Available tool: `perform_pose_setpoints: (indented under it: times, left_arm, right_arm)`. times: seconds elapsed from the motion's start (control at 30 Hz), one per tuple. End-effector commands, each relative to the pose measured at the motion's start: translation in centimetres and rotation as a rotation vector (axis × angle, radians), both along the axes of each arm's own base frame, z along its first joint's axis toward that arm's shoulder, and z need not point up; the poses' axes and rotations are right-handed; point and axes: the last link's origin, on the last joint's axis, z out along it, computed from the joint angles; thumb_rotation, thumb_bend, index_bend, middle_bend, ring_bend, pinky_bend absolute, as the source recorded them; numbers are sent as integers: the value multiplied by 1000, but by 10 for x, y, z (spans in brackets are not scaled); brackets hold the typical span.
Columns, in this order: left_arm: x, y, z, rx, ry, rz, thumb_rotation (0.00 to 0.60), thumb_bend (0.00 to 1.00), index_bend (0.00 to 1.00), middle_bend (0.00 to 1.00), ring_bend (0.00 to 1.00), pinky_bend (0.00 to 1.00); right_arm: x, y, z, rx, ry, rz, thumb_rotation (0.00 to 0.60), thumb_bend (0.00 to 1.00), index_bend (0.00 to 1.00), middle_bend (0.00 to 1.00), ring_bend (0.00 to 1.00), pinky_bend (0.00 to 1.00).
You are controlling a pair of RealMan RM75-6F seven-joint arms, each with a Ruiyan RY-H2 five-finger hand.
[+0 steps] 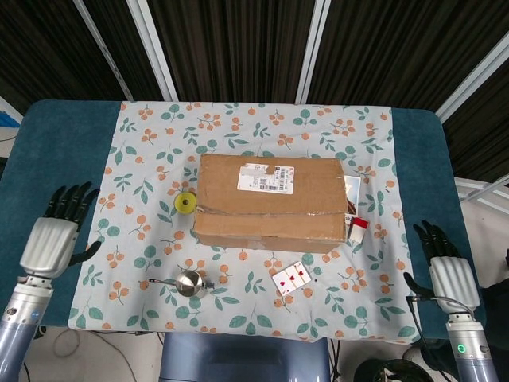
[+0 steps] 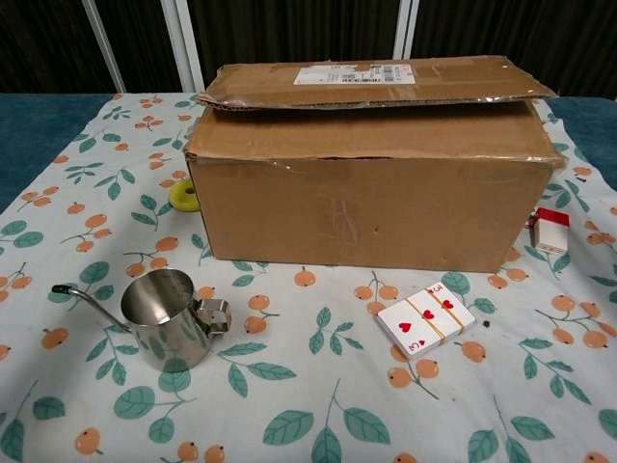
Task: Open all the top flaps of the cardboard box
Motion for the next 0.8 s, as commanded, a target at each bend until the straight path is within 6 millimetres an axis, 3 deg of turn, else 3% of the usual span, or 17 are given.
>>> perform_pose_setpoints:
  times: [0.03, 0.4, 0.8]
  left_arm:
    - [39, 26, -10, -36, -2, -53, 600, 256, 0, 0, 0, 0]
    - [105, 69, -60, -130, 28, -126, 600, 275, 0, 0, 0, 0]
    - [144, 85, -103, -187, 66, -181, 600, 303, 0, 0, 0, 0]
  right_arm:
    - [-1, -1, 1, -5, -14, -14, 600, 352, 0, 0, 0, 216]
    - [-5, -5, 2, -10, -64, -68, 600, 354, 0, 0, 0, 215]
    - [-8, -7, 3, -14, -98, -104, 600, 353, 0, 0, 0, 215]
